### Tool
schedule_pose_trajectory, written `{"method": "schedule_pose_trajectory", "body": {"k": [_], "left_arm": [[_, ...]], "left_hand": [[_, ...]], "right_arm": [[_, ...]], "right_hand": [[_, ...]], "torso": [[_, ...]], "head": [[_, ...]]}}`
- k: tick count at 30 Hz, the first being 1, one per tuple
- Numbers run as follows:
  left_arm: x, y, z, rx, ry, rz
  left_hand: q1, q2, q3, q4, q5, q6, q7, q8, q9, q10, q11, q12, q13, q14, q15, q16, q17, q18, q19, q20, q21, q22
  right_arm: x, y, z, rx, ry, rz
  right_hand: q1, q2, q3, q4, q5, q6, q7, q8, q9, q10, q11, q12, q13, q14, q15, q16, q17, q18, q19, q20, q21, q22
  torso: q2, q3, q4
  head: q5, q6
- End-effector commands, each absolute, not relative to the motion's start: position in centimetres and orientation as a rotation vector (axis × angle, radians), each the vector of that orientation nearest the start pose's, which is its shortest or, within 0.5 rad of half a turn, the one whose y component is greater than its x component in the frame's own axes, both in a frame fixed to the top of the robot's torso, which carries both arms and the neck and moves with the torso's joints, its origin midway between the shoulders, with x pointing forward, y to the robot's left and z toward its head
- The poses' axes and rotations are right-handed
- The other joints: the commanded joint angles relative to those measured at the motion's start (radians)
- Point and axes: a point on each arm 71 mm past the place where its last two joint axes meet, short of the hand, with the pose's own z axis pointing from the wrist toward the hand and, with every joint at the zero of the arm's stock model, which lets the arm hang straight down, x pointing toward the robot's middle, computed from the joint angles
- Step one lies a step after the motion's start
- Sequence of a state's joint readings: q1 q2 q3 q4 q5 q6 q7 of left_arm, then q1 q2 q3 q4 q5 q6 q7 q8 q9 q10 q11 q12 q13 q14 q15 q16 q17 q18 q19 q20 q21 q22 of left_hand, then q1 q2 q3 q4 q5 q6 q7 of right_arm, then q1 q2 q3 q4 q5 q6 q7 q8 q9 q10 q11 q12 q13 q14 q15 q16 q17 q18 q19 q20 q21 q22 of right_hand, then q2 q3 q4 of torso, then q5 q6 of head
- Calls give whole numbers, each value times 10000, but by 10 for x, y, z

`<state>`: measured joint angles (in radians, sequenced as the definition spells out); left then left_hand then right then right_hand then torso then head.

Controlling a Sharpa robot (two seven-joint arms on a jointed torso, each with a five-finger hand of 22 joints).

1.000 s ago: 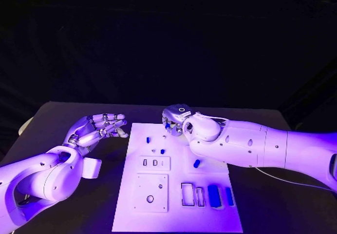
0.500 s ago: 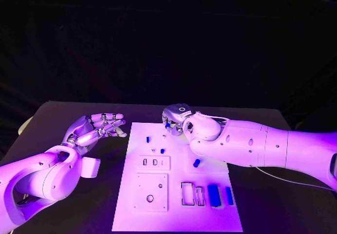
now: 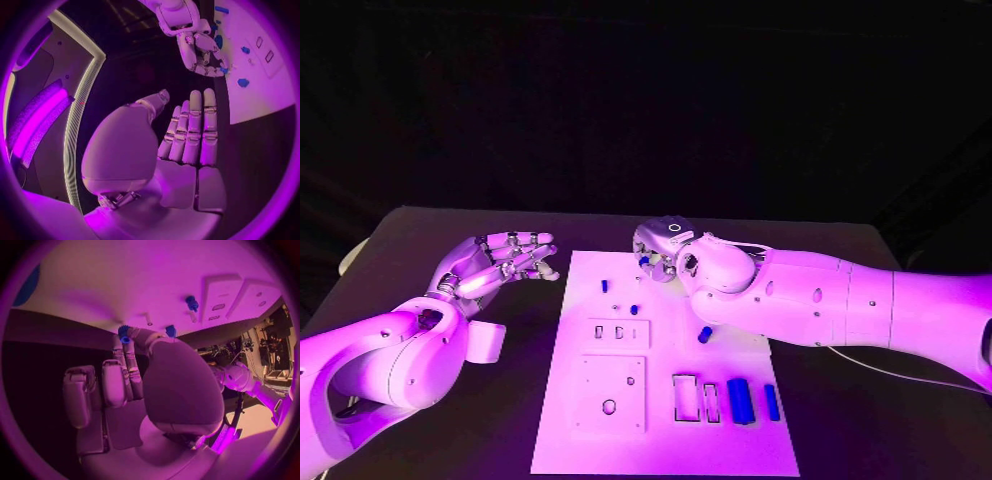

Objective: Assemble the parts on the task board

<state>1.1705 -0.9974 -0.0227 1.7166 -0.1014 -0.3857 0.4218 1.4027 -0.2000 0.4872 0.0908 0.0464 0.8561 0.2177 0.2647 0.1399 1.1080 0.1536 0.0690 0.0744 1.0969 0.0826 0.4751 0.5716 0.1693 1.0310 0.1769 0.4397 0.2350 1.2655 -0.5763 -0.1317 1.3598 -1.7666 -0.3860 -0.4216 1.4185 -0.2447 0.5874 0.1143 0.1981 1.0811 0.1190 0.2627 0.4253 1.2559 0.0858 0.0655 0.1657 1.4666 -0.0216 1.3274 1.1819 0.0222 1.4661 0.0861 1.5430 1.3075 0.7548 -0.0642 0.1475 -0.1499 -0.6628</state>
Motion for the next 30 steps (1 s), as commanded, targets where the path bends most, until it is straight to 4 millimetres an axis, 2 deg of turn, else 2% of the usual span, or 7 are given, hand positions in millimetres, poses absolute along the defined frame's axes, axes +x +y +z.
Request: {"method": "schedule_pose_trajectory", "body": {"k": [1, 12, 16, 22, 26, 30], "left_arm": [[449, 227, -164, -10155, 13959, -15392], [449, 228, -165, -10159, 13963, -15386], [449, 228, -164, -10160, 13967, -15386], [449, 228, -164, -10164, 13971, -15382], [449, 228, -164, -10166, 13974, -15379], [449, 228, -164, -10165, 13981, -15389]], "left_hand": [[-41, 17, 37, 0, 37, -83, 55, -44, -12, -85, 10, -23, -12, -1, 1, 63, 8, 76, -70, -31, 20, 9], [-41, 17, 37, 0, 37, -83, 55, -44, -12, -85, 10, -23, -12, -1, 1, 63, 8, 76, -70, -31, 20, 9], [-41, 17, 37, 0, 37, -83, 55, -44, -12, -85, 10, -23, -12, -1, 1, 63, 8, 76, -70, -31, 20, 9], [-41, 17, 37, 0, 37, -83, 55, -44, -12, -85, 10, -23, -12, -1, 1, 63, 8, 76, -70, -31, 20, 9], [-41, 17, 37, 0, 37, -83, 55, -44, -12, -85, 10, -23, -12, -1, 1, 63, 8, 76, -70, -31, 20, 9], [-41, 17, 37, 0, 37, -83, 55, -44, -12, -85, 10, -23, -12, -1, 1, 63, 8, 76, -70, -31, 20, 9]], "right_arm": [[513, -123, -186, -3010, 15223, 3373], [513, -123, -187, -3022, 15330, 3356], [515, -123, -187, -3025, 15398, 3316], [518, -124, -189, -3028, 15453, 3254], [519, -124, -189, -3049, 15457, 3262], [519, -123, -189, -3070, 15433, 3321]], "right_hand": [[34, 108, -5, -40, 10, -40, 4, -26, 24, 375, -345, 28, 262, 410, -36, -11, 16, -136, 843, -40, 52, 2314], [-23, 59, -9, -41, -1, -54, 7, -42, 34, 367, -338, 19, 266, 397, -35, -45, -50, -128, 823, -39, 30, 2284], [-156, -43, 63, -17, -64, -256, 77, -194, 13, 157, -266, -41, 225, 322, 16, -219, -333, -55, 645, -7, -171, 2012], [-464, -419, 243, 66, -369, -903, 334, -703, -86, -1083, 55, -54, -205, -16, 285, -1054, -1531, 297, -209, 221, -1241, 663], [-476, -433, 88, -2, -485, -1134, 296, -880, -120, -1457, 88, -44, -385, -128, 305, -1393, -1996, 432, -511, 262, -1716, 120], [-462, -425, -74, -36, -536, -1189, 283, -949, -128, -1638, 105, -37, -482, -143, 310, -1492, -2136, 479, -610, 271, -1927, -100]], "torso": [[-4, -9, 9], [4, -4, -8], [9, -14, -10], [11, -5, 11], [11, -10, 11], [16, -5, 6]], "head": [[-31, 14], [-9, 42], [-17, 56], [-30, 58], [-21, 55], [-13, 62]]}}
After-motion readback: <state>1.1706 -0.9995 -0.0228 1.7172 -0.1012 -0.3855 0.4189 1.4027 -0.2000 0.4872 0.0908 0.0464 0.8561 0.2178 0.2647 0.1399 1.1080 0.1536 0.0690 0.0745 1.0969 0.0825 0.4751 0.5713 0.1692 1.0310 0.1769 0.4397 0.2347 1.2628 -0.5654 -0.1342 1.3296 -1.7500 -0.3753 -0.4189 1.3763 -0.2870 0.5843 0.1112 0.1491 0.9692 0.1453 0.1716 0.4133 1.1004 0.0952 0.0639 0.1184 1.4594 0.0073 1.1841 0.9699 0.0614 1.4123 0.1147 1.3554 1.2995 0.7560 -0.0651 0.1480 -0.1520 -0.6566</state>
